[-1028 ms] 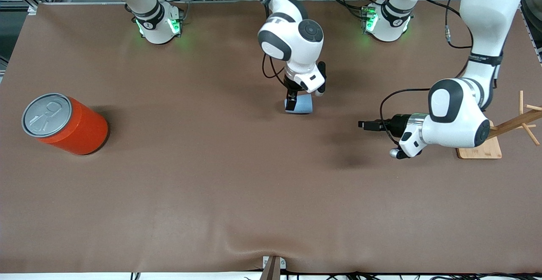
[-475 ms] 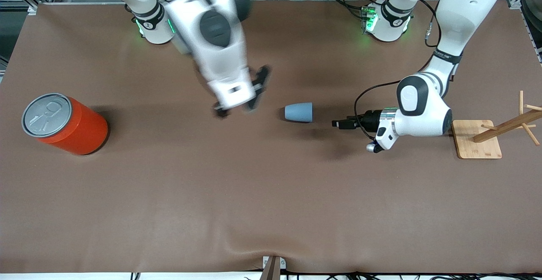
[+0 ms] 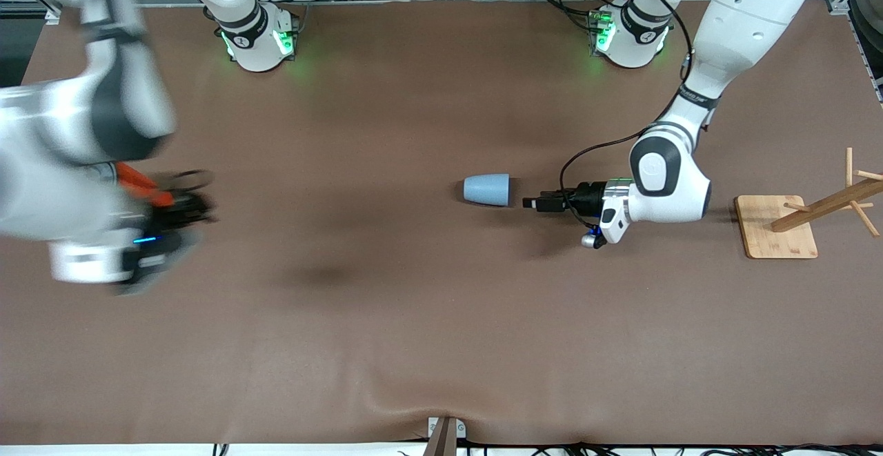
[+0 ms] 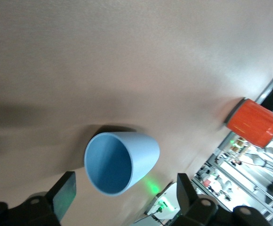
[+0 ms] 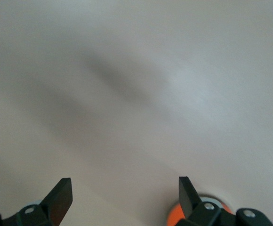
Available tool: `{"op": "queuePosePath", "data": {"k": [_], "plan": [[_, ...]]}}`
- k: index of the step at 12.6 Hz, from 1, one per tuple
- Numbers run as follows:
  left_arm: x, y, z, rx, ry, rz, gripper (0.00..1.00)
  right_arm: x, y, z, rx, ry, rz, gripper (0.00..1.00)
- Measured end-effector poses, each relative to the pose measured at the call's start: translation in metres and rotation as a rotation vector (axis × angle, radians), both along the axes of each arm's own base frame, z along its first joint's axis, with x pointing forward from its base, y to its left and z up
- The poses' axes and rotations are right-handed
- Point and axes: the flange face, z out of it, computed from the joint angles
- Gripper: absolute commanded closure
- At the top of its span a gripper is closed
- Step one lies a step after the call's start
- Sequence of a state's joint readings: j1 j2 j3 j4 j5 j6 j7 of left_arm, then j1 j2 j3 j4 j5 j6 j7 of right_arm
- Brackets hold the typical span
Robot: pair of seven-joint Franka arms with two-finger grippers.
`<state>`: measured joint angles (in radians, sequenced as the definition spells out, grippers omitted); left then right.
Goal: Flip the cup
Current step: 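Withdraw the right gripper while the left gripper grasps the cup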
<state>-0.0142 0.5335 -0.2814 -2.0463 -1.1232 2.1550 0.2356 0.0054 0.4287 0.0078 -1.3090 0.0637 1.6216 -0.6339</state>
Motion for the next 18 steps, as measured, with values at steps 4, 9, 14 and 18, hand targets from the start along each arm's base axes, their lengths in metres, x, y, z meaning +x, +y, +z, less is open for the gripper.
{"op": "queuePosePath", "data": {"k": [4, 9, 14, 18], "plan": [[-0.011, -0.026, -0.008, -0.021, 0.010, -0.004, 0.15, -0.021, -0.057, 0.063, 0.017, -0.069, -0.130, 0.00], [-0.033, -0.048, -0.020, -0.016, 0.023, -0.005, 0.55, -0.082, -0.040, 0.119, -0.040, -0.021, -0.699, 0.00], [-0.045, -0.061, -0.024, -0.048, 0.010, 0.003, 1.00, -0.111, -0.056, 0.111, -0.025, -0.097, -0.852, 0.00], [-0.014, -0.044, 0.022, -0.047, -0.110, 0.008, 1.00, -0.111, -0.058, 0.120, -0.066, 0.010, -0.805, 0.00]]}}
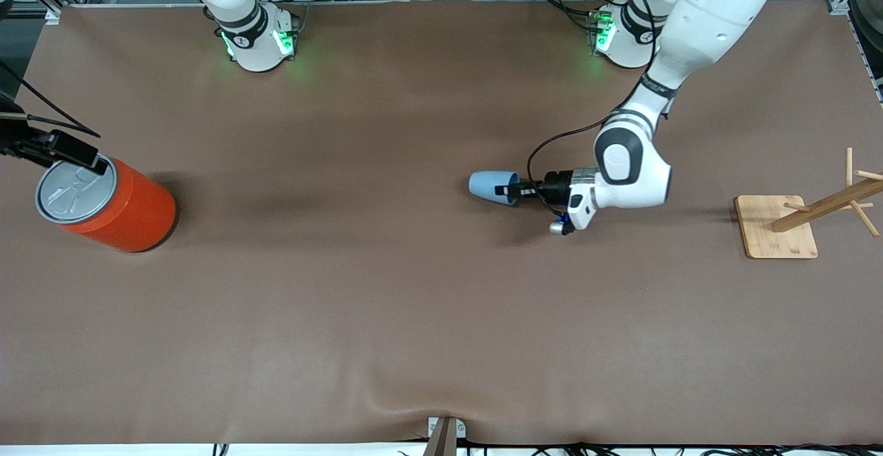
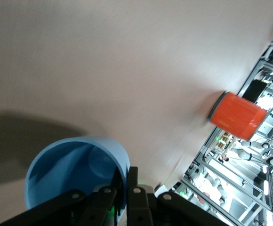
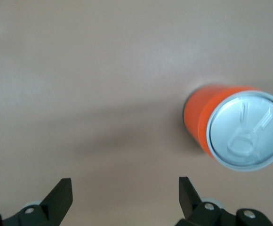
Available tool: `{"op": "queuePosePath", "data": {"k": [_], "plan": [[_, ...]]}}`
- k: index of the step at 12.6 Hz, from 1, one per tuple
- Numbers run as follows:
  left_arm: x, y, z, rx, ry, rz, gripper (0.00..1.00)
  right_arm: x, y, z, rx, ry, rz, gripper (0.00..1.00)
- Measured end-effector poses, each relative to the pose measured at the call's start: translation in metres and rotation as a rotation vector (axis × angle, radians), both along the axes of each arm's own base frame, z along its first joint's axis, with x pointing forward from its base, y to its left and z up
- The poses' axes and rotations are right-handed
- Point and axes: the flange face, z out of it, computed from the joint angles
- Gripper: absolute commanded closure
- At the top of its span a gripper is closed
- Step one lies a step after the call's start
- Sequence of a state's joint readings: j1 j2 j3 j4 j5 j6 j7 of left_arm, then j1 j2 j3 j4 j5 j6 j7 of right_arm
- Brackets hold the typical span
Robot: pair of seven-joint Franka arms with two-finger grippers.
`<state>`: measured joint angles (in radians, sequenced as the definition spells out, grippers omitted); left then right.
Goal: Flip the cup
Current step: 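Withdraw the right gripper while the left gripper grasps the cup, then lift the blue cup with the left gripper and turn it upright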
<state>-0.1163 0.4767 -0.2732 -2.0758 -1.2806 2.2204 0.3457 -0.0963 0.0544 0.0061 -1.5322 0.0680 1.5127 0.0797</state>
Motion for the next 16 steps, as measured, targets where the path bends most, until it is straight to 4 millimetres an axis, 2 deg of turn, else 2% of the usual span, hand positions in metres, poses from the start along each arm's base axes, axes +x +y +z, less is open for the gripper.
{"op": "queuePosePath", "data": {"k": [2, 4, 6, 7, 12, 14, 16], "plan": [[0.026, 0.044, 0.053, 0.057, -0.117, -0.069, 1.00, 0.000, -0.003, 0.015, -0.019, -0.009, 0.005, 0.00], [0.046, 0.103, 0.101, 0.127, -0.148, -0.120, 1.00, 0.004, -0.007, 0.041, -0.052, -0.061, 0.003, 0.00], [0.058, 0.157, 0.133, 0.282, -0.149, -0.153, 1.00, 0.005, -0.008, 0.048, -0.052, -0.059, 0.001, 0.00], [0.061, 0.176, 0.141, 0.376, -0.149, -0.168, 1.00, 0.004, -0.012, 0.047, -0.042, -0.054, -0.007, 0.00], [0.073, 0.225, 0.146, 0.701, -0.200, -0.212, 1.00, -0.002, -0.013, 0.050, -0.013, -0.071, -0.013, 0.00], [0.077, 0.226, 0.139, 0.803, -0.210, -0.197, 1.00, -0.013, -0.009, 0.046, -0.016, -0.107, -0.013, 0.00], [0.077, 0.214, 0.131, 0.828, -0.225, -0.177, 1.00, -0.022, -0.010, 0.048, -0.019, -0.124, -0.018, 0.00]]}}
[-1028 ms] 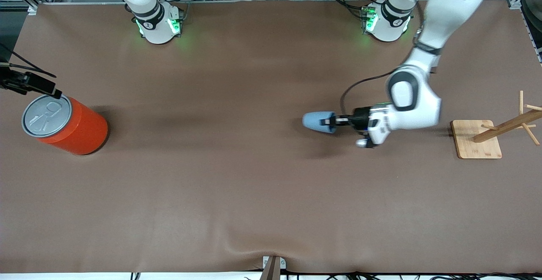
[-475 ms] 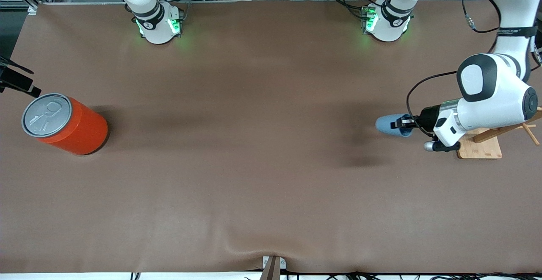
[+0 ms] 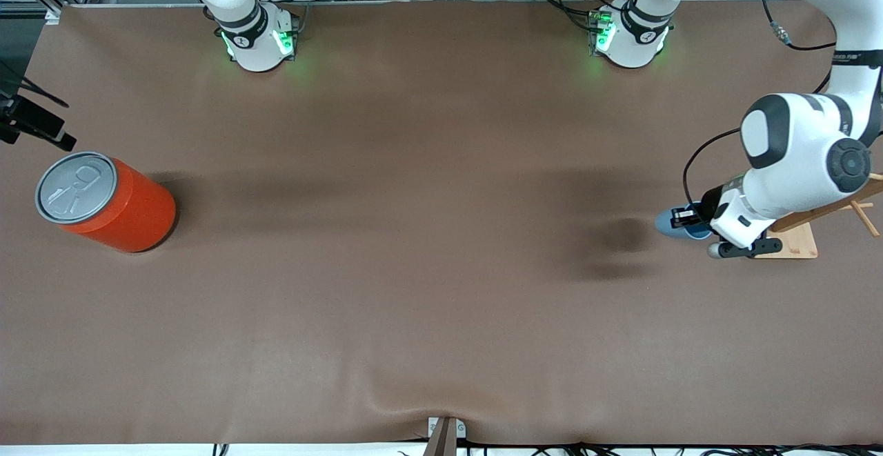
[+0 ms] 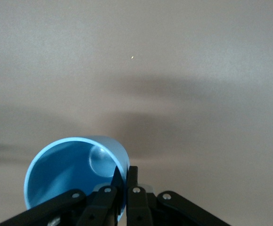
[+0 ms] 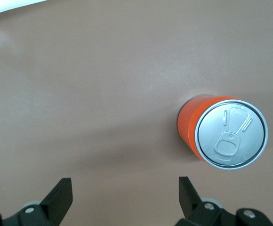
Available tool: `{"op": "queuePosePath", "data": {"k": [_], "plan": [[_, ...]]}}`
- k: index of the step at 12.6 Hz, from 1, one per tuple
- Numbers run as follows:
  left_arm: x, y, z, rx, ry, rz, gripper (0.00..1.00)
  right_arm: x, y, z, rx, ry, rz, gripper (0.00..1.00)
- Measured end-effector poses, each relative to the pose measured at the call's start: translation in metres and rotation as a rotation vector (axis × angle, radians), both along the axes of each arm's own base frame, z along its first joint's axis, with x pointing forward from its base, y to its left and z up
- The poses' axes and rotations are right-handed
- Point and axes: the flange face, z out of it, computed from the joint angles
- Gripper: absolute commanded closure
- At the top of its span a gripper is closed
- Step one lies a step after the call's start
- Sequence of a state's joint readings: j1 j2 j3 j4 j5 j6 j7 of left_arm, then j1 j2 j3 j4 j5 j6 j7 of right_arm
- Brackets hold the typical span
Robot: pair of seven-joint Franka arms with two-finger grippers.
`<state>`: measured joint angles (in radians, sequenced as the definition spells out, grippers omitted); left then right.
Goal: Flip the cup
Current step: 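Lift the blue cup with the left gripper and turn it upright, then lower the upright cup onto the table and open the left gripper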
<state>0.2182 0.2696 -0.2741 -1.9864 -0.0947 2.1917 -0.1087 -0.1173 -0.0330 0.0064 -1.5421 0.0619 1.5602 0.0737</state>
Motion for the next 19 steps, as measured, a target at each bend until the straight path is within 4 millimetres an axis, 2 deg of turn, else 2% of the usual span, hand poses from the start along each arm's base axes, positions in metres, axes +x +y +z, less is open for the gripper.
{"op": "queuePosePath", "data": {"k": [4, 11, 12, 13, 14, 15, 17, 19], "plan": [[-0.010, -0.005, -0.027, 0.007, -0.082, 0.017, 1.00, -0.005, -0.011, 0.018, -0.005, -0.033, -0.020, 0.00], [-0.023, 0.000, -0.051, 0.100, -0.101, -0.072, 1.00, -0.010, -0.025, 0.017, 0.000, -0.006, -0.045, 0.00], [-0.022, 0.000, -0.056, 0.099, -0.103, -0.072, 0.93, -0.010, -0.023, 0.017, 0.001, -0.006, -0.042, 0.00], [-0.022, 0.001, -0.063, 0.098, -0.098, -0.074, 0.78, -0.011, -0.026, 0.017, 0.003, -0.006, -0.046, 0.00], [-0.023, 0.001, -0.070, 0.095, -0.090, -0.073, 0.30, -0.011, -0.033, 0.017, 0.005, -0.006, -0.057, 0.00], [-0.023, 0.002, -0.074, 0.093, -0.086, -0.073, 0.00, -0.012, -0.038, 0.017, 0.006, -0.006, -0.067, 0.00], [-0.022, 0.002, -0.073, 0.093, -0.089, -0.071, 0.00, -0.012, -0.039, 0.017, 0.006, -0.007, -0.068, 0.00], [-0.015, 0.004, -0.056, 0.100, -0.072, -0.073, 0.00, -0.011, -0.033, 0.017, 0.006, -0.007, -0.057, 0.00]]}}
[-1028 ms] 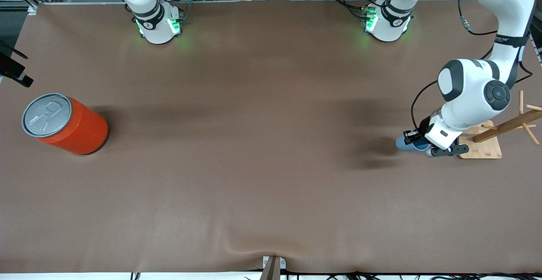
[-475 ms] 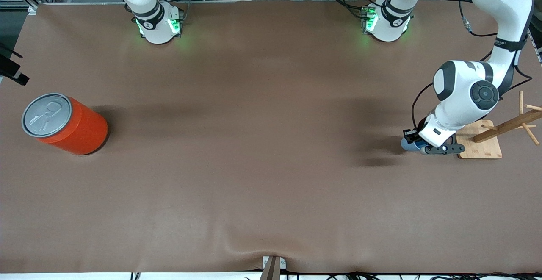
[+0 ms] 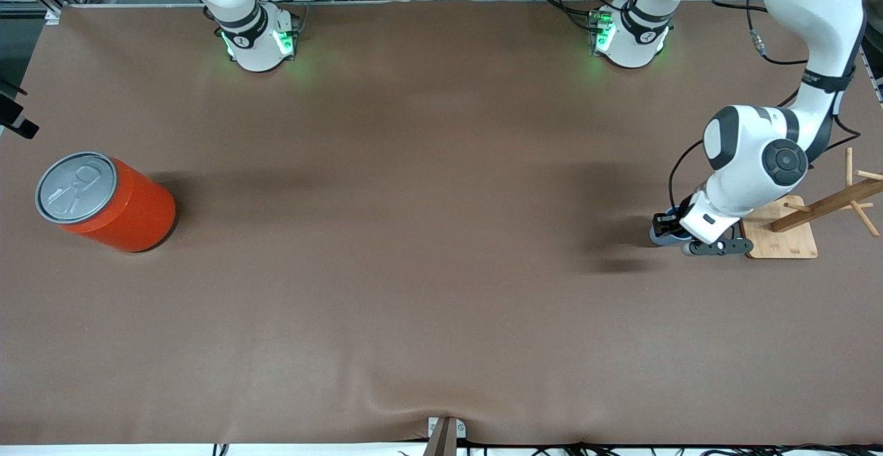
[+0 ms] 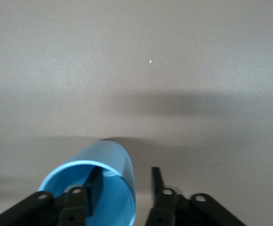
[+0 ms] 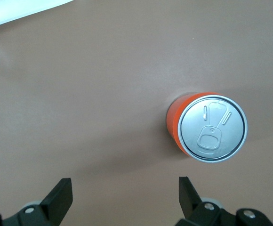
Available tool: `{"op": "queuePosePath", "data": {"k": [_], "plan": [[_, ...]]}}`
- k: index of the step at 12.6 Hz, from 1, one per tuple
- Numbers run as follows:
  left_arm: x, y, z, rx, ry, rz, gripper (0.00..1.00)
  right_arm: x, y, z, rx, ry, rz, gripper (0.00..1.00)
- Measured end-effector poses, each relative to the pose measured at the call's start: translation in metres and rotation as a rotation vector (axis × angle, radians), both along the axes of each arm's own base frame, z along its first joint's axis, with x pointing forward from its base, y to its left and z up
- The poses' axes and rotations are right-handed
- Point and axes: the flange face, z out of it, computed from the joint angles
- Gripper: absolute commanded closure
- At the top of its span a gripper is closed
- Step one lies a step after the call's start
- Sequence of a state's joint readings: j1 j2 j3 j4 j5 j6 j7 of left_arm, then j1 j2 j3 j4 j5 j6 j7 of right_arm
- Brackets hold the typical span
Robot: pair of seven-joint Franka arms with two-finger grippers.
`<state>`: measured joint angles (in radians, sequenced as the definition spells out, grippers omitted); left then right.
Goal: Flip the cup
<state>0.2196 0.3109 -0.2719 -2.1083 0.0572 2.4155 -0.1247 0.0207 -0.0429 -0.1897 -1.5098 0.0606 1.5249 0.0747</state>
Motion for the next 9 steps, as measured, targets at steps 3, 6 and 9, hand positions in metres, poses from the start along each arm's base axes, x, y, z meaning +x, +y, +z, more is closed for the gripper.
{"op": "queuePosePath", "data": {"k": [3, 6, 9], "plan": [[0.016, 0.003, 0.076, 0.030, 0.095, -0.008, 0.00, 0.000, 0.001, 0.000, 0.000, 0.001, 0.001, 0.00], [0.021, -0.010, 0.176, 0.050, 0.124, -0.074, 0.00, 0.003, 0.022, 0.000, -0.014, 0.006, -0.016, 0.00], [0.018, -0.015, 0.259, 0.055, 0.138, -0.106, 0.00, 0.004, 0.033, 0.000, -0.027, 0.009, -0.031, 0.00]]}}
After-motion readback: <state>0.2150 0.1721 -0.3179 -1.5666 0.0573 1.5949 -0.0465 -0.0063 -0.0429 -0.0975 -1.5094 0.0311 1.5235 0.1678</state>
